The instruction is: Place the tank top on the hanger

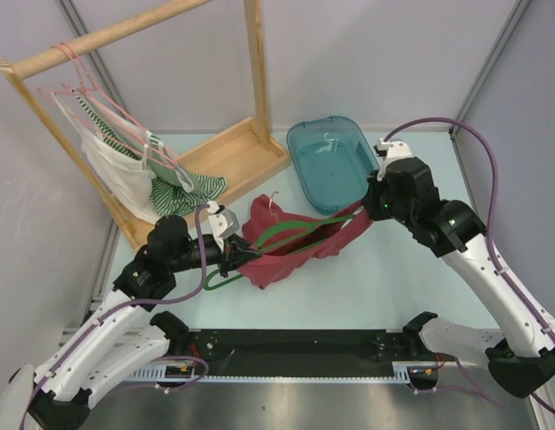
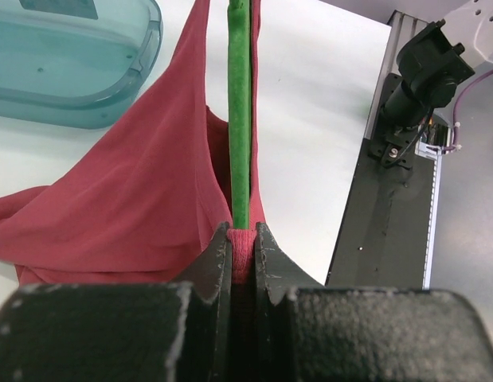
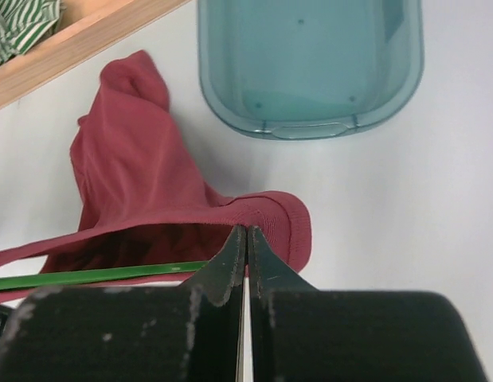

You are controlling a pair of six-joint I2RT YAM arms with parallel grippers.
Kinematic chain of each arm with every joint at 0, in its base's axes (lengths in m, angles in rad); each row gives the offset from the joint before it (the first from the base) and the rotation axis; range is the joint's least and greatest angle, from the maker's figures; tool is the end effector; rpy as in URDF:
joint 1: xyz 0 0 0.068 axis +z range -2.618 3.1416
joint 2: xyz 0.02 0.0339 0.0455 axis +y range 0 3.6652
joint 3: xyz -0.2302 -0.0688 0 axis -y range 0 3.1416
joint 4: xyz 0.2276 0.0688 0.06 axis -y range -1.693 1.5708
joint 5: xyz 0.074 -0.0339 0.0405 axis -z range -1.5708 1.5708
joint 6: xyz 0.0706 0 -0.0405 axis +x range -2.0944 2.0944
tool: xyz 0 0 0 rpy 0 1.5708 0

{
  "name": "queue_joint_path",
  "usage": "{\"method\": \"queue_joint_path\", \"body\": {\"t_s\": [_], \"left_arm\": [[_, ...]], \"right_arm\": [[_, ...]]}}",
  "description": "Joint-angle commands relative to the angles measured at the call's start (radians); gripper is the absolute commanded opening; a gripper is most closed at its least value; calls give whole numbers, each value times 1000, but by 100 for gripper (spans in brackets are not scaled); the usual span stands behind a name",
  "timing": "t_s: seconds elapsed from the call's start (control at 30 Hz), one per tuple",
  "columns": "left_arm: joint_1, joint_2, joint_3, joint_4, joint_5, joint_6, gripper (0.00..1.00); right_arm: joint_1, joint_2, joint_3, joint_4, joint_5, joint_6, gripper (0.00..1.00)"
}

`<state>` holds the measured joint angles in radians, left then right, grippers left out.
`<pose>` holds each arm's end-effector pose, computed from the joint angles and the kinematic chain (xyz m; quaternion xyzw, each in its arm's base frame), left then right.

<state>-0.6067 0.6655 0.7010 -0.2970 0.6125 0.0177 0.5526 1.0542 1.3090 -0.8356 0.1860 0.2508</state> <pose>0.1342 -0.1426 0.2896 0.4070 0.6634 -0.3974 0.4861 0.2037 0.1103 0.3504 -0.0881 0.8728 0.1097 0.4673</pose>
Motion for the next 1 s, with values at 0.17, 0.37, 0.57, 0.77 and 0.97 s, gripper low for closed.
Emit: {"method": "queue_joint_path", "body": {"t_s": [0.17,0.37,0.57,0.77,0.97], "left_arm": [[-15,2,5,36,-11,2,0],[-18,3,5,36,-8,2,0],[-18,3,6,36,-13,2,0],[-21,8,9,36,-34,2,0],[-24,49,46,30,-154,-47,0]], "right_arm": [[301,98,148,9,119,51,0],[408,151,196,6,176,65,0],[414,164,194,9,208,53,0],[406,152,211,-7,219,56,69],[391,46,136,70,187,110,86]]}}
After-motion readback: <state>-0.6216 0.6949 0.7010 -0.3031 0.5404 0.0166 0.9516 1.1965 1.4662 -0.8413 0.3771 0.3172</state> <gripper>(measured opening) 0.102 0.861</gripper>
